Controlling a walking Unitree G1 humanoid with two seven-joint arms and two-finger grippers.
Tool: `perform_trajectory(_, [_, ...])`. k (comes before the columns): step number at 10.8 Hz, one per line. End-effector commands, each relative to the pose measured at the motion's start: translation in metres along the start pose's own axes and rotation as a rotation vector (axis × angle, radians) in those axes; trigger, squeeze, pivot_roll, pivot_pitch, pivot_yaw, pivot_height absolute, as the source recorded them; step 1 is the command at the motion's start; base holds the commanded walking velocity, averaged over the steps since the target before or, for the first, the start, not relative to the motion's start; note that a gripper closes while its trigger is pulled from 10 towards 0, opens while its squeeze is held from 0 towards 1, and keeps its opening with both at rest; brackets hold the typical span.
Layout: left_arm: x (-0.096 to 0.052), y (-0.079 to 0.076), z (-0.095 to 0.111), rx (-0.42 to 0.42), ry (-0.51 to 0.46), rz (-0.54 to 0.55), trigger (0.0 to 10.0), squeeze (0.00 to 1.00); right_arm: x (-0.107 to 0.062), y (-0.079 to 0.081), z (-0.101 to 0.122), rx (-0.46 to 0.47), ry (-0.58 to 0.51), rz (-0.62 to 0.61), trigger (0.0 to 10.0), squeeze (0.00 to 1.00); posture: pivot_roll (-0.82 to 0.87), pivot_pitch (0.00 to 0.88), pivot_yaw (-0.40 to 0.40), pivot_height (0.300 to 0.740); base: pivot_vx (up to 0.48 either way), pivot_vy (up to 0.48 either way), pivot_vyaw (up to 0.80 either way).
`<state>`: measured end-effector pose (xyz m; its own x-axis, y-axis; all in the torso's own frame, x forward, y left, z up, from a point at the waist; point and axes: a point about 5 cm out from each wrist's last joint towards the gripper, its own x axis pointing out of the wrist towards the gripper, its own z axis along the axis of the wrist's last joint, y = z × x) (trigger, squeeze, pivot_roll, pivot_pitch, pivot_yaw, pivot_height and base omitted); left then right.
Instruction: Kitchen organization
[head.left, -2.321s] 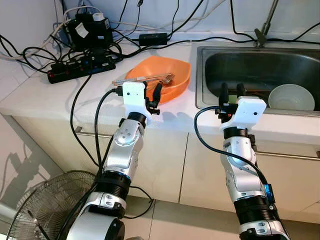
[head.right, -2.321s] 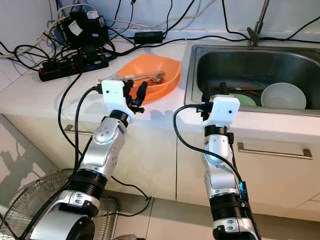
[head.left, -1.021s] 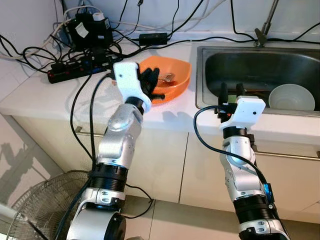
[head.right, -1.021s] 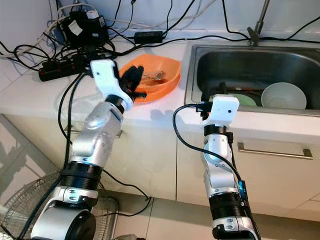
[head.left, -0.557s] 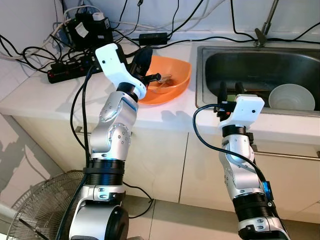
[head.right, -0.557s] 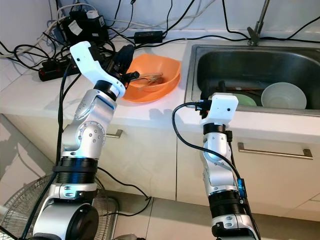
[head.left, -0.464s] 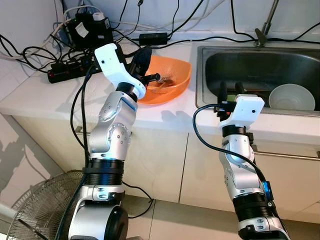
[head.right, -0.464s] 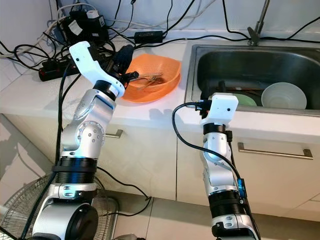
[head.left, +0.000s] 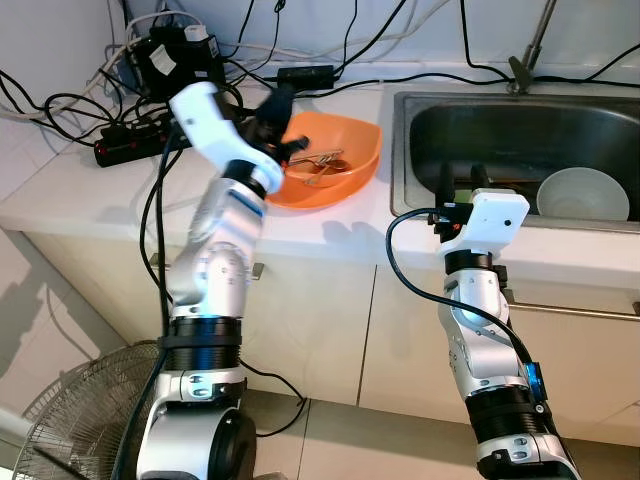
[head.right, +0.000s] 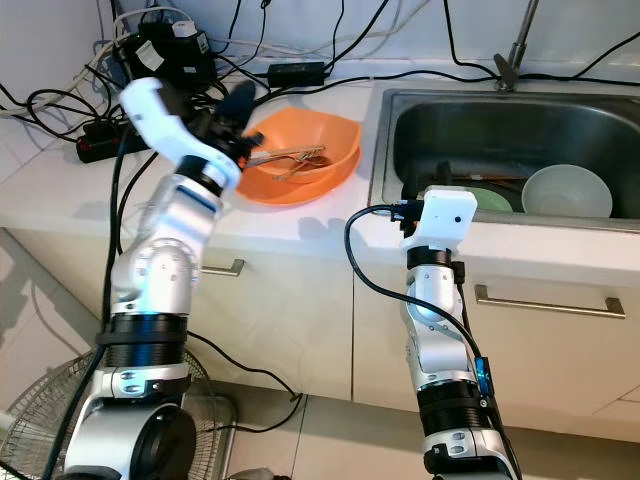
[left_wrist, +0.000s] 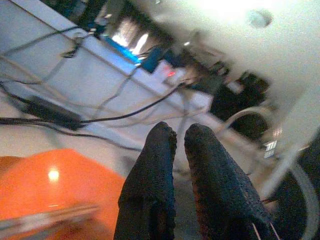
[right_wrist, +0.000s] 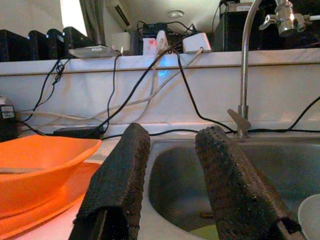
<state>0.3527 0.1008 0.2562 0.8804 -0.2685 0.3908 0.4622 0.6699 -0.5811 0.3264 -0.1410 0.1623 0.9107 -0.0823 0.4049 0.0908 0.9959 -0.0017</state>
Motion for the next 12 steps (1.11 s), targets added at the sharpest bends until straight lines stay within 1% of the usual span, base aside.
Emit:
perform_trajectory(1, [0.001,-0.012,0.009,-0.044,-0.03,-0.082,10.0,0.0,0.003,0.003,0.003,-0.003,-0.015,0.009,10.0,0.0,0.08,0.0,0.073,0.74,0.0,0.0,0.0])
perform_trajectory(3, [-0.002,-0.019,0.008,-0.105,-0.022,-0.144,10.0,0.0,0.003,0.004,0.003,-0.002,-0.015,0.013,10.0,0.0,0.07,0.0,0.076,0.74,0.0,0.0,0.0])
perform_trajectory(5, [-0.005,-0.014,0.005,-0.192,-0.012,-0.142,10.0,0.0,0.003,0.005,0.004,0.002,-0.018,0.014,10.0,0.0,0.07,0.0,0.077,0.74,0.0,0.0,0.0])
perform_trajectory(6, [-0.006,-0.013,0.005,-0.168,-0.008,-0.144,10.0,0.0,0.003,0.005,0.004,0.003,-0.018,0.013,10.0,0.0,0.07,0.0,0.078,0.74,0.0,0.0,0.0])
perform_trajectory(7, [-0.005,-0.014,0.003,0.05,0.017,-0.132,10.0,0.0,0.004,0.005,0.004,0.003,-0.018,0.012,10.0,0.0,0.08,0.0,0.079,0.74,0.0,0.0,0.0])
perform_trajectory(8, [-0.005,-0.019,-0.002,0.327,0.042,-0.14,10.0,0.0,0.003,0.004,0.003,0.004,-0.018,0.01,10.0,0.0,0.08,0.0,0.081,0.74,0.0,0.0,0.0])
perform_trajectory(9, [-0.012,-0.02,-0.012,0.477,0.065,-0.157,10.0,0.0,0.003,0.004,0.002,0.004,-0.015,0.01,10.0,0.0,0.08,0.0,0.08,0.74,0.0,0.0,0.0])
perform_trajectory(10, [-0.017,-0.018,-0.019,0.508,0.083,-0.15,10.0,0.67,0.002,0.004,0.002,0.003,-0.014,0.01,10.0,0.0,0.08,0.0,0.079,0.74,0.0,0.0,0.0])
perform_trajectory(11, [-0.032,-0.011,-0.032,0.602,0.117,-0.147,10.0,1.0,0.002,0.003,0.002,0.003,-0.012,0.008,10.0,0.0,0.08,0.0,0.077,0.74,0.0,0.0,0.0])
perform_trajectory(12, [-0.04,-0.007,-0.036,0.645,0.108,-0.131,10.0,1.0,0.002,0.003,0.001,0.002,-0.009,0.01,10.0,0.0,0.08,0.0,0.073,0.74,0.0,0.0,0.0])
